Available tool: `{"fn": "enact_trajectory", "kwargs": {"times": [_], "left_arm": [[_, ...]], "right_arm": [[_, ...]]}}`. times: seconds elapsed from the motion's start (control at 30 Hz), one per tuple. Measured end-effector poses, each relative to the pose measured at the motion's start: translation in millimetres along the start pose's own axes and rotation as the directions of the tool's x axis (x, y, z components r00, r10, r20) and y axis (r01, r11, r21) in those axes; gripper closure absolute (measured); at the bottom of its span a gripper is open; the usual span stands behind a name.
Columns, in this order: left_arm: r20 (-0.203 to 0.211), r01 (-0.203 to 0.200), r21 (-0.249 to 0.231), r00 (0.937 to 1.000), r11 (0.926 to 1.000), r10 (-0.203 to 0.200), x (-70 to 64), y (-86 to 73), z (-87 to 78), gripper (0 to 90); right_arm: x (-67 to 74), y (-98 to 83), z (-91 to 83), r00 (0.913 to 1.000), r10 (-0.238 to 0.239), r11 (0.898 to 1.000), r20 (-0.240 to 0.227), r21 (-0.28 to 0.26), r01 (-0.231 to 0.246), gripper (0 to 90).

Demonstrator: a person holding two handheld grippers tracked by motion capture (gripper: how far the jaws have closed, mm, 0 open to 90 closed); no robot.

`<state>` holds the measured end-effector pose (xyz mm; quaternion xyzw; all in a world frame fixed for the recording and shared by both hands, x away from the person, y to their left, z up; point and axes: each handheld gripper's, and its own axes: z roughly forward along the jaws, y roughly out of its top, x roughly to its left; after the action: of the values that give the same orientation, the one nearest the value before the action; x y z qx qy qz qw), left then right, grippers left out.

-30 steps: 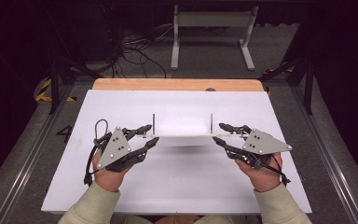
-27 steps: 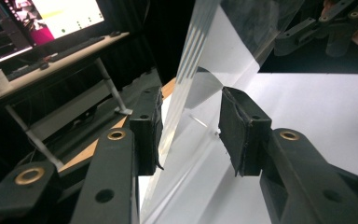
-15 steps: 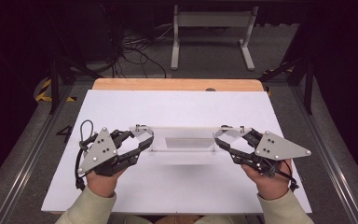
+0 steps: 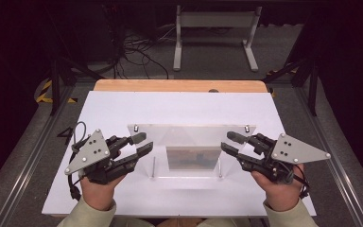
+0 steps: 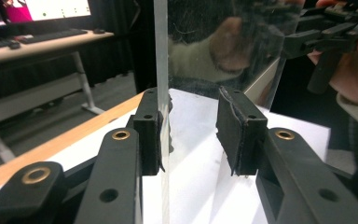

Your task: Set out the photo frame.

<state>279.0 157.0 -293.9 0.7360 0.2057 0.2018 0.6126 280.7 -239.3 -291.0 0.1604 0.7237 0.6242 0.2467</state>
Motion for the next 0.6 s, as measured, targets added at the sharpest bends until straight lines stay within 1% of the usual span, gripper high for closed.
{"fn": "enact_trajectory", "kwargs": {"times": [0.03,0.2,0.3,0.4,0.43,0.5,0.57,0.6], "left_arm": [[-0.005,-0.001,0.001,1.0000,1.0000,0.001,-0.8,0.2,0.0,63.3],[0.003,0.008,-0.009,1.0000,0.9999,-0.008,2.1,-1.2,1.1,63.2],[0.008,0.008,-0.017,0.9999,0.9998,-0.008,4.4,-2.5,2.2,62.8],[0.002,0.003,-0.028,1.0000,0.9996,-0.003,5.8,-3.9,3.6,62.1],[-0.002,0.002,-0.036,1.0000,0.9993,-0.002,6.2,-5.0,4.6,62.1],[-0.017,-0.011,-0.033,0.9998,0.9994,0.010,6.6,-6.5,6.1,61.5],[-0.023,-0.009,-0.023,0.9997,0.9997,0.009,8.2,-8.7,8.1,59.4],[-0.024,-0.003,-0.023,0.9997,0.9997,0.002,9.5,-9.9,9.3,58.5]], "right_arm": [[-0.4,-0.4,-0.1,1.0000,0.007,1.000,-0.002,-0.004,-0.007,62.5],[-2.0,-1.1,0.8,0.9999,0.015,1.000,-0.006,-0.008,-0.015,62.2],[-3.2,-2.9,2.2,0.9996,0.026,0.999,-0.007,-0.023,-0.026,62.1],[-4.5,-4.5,3.2,0.9996,0.027,0.999,-0.009,-0.033,-0.027,61.5],[-5.6,-6.3,4.6,0.9996,0.028,0.998,-0.009,-0.048,-0.028,61.1],[-6.8,-9.3,6.4,0.9996,0.027,0.997,-0.006,-0.069,-0.027,60.1],[-7.8,-11.8,8.0,0.9993,0.037,0.996,0.001,-0.080,-0.037,59.1],[-9.0,-13.4,8.9,0.9992,0.039,0.997,0.011,-0.072,-0.039,58.6]]}}
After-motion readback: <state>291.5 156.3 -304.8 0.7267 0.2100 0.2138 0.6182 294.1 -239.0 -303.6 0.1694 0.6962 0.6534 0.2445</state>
